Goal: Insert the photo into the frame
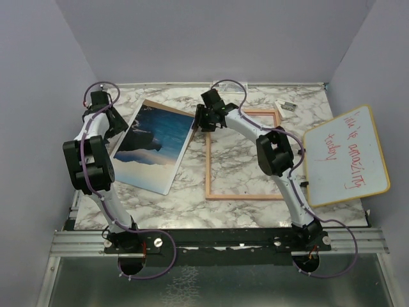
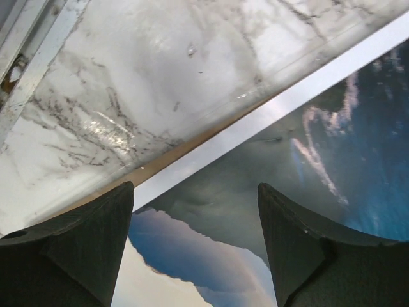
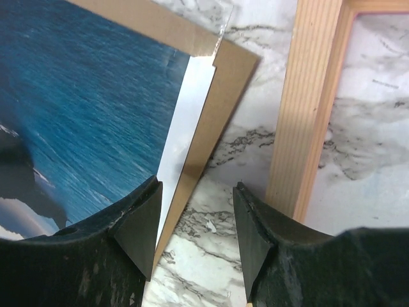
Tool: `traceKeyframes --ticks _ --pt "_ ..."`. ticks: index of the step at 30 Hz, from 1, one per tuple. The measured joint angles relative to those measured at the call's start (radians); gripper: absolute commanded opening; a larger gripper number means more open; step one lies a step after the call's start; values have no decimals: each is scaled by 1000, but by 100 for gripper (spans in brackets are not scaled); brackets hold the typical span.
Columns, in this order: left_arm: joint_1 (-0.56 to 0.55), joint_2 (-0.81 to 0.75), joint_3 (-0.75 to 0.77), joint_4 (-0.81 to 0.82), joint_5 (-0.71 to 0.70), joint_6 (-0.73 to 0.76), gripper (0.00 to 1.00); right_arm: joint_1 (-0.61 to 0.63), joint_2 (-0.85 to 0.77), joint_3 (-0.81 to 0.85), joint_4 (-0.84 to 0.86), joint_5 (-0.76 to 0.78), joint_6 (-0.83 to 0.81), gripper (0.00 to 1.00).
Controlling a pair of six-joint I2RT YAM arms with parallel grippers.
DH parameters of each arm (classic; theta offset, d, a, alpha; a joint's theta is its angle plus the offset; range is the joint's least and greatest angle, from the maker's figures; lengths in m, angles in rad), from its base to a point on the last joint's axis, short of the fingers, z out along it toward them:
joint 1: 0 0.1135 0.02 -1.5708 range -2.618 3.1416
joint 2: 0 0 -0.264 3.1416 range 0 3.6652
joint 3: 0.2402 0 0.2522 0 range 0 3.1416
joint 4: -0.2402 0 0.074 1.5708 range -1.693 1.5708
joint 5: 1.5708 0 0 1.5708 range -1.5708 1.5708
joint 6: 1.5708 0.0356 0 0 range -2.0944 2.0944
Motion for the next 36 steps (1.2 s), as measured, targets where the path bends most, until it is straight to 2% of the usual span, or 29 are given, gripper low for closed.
traceKeyframes --ticks 8,19,26,33,36 --pt "-41 2 87 -2 125 10 79 -19 21 32 -4 -5 2 45" --pt "-248 119 181 60 276 77 78 -50 32 18 16 -117 138 44" --pt "-285 152 174 84 362 114 76 -51 38 5 36 -171 193 28" --pt "-292 152 150 100 370 127 75 -52 37 -31 85 -204 206 28" --pt "-292 152 140 105 367 128 75 -53 33 -50 117 -218 207 31"
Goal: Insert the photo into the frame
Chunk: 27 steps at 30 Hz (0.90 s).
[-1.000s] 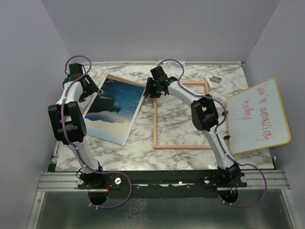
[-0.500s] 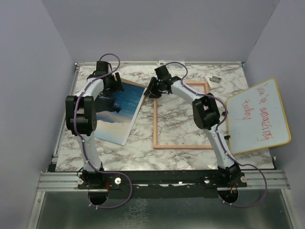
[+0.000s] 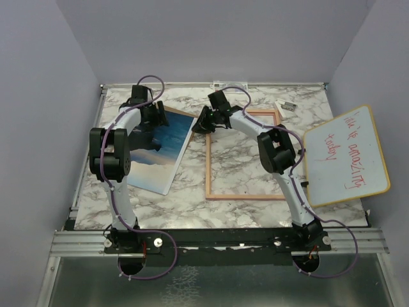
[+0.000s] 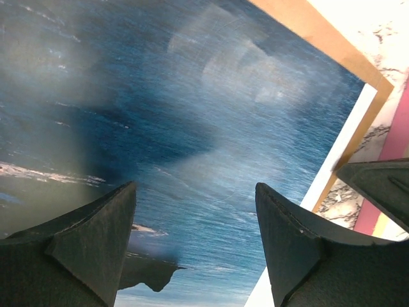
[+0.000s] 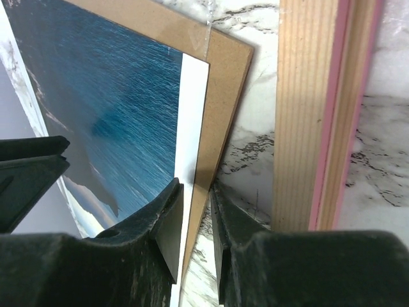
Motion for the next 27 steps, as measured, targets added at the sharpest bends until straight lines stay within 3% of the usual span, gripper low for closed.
traceKeyframes --ticks 5,20,27 --pt "0 0 -53 10 -23 0 75 0 -18 -29 26 -3 -5 37" --pt "-55 -161 -308 94 -98 -64 69 4 -131 -197 7 -55 -46 43" --pt "-68 -219 -387 97 -98 -123 68 9 -202 -337 52 -151 -46 40"
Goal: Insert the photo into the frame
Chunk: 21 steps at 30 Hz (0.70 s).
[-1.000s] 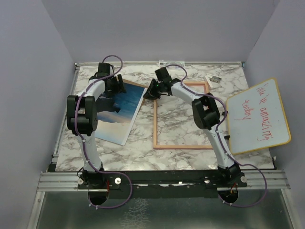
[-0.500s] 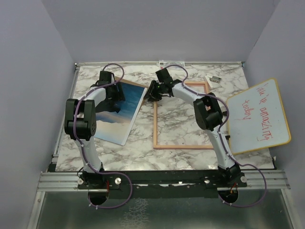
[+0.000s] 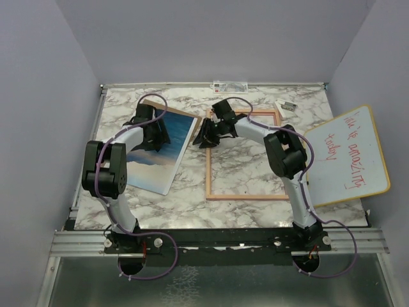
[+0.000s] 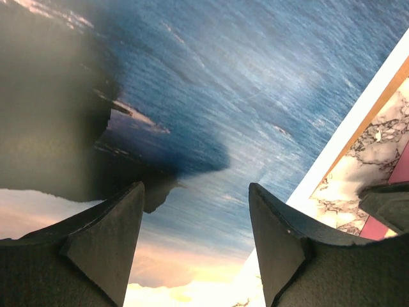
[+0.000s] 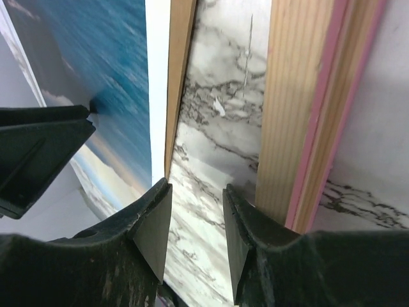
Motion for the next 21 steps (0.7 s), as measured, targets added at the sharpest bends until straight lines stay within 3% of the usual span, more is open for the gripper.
traceKeyframes --ticks 7,13,21 --pt "-1 -27 -13 -42 -1 -29 68 28 -51 -113 57 -79 0 33" --pt "-3 -27 82 -193 -40 -9 74 89 -80 -146 124 -135 17 46" --pt "18 1 270 -285 -151 64 86 146 -80 -135 82 -94 9 47"
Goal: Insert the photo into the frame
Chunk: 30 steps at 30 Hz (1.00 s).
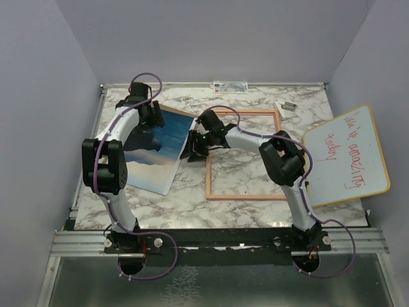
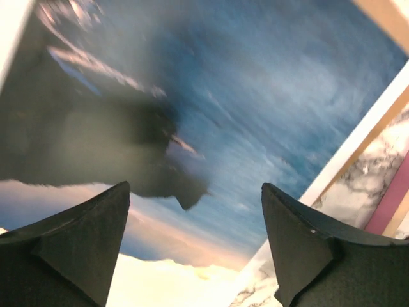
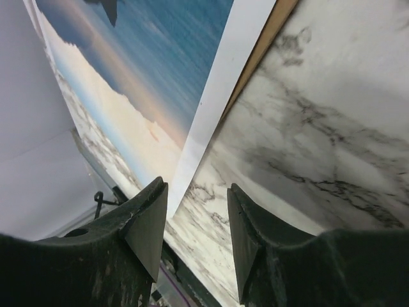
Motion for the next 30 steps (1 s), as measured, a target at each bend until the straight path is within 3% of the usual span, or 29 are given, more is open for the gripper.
traceKeyframes --ticks 12,17,20,23,30 --pt "152 373 513 -6 -34 79 95 -80 0 155 -80 122 -58 48" --pt "197 515 692 -11 -13 126 84 -102 0 168 -83 136 -70 47" --pt "224 597 793 -10 42 138 73 -107 10 199 -95 136 -83 46" --pt "250 676 880 -7 143 140 69 -114 25 245 -97 137 -97 46" --pt "295 753 914 19 324 117 63 -120 106 345 -95 132 -121 46"
